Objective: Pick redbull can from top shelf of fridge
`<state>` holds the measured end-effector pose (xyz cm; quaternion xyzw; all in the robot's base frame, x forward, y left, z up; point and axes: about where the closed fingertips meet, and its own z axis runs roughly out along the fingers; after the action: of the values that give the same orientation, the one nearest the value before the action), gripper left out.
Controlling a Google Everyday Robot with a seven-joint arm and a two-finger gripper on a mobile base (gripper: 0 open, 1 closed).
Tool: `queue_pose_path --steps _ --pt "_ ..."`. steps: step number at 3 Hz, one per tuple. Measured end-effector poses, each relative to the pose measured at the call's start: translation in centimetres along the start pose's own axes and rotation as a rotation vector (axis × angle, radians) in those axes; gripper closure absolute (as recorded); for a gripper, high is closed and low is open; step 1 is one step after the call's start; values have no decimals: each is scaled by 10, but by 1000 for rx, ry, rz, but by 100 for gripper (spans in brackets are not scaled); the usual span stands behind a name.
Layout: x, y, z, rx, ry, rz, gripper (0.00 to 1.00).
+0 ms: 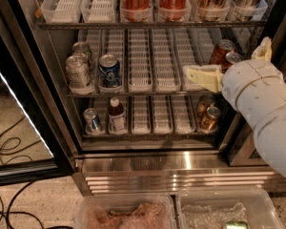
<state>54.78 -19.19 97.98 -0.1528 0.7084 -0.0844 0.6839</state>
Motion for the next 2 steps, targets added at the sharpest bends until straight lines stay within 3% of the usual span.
queue_pose_path --steps 1,2 --pt "-12 -8 -1 36 -44 -16 0" --pt "-16 -3 4 37 -68 22 0"
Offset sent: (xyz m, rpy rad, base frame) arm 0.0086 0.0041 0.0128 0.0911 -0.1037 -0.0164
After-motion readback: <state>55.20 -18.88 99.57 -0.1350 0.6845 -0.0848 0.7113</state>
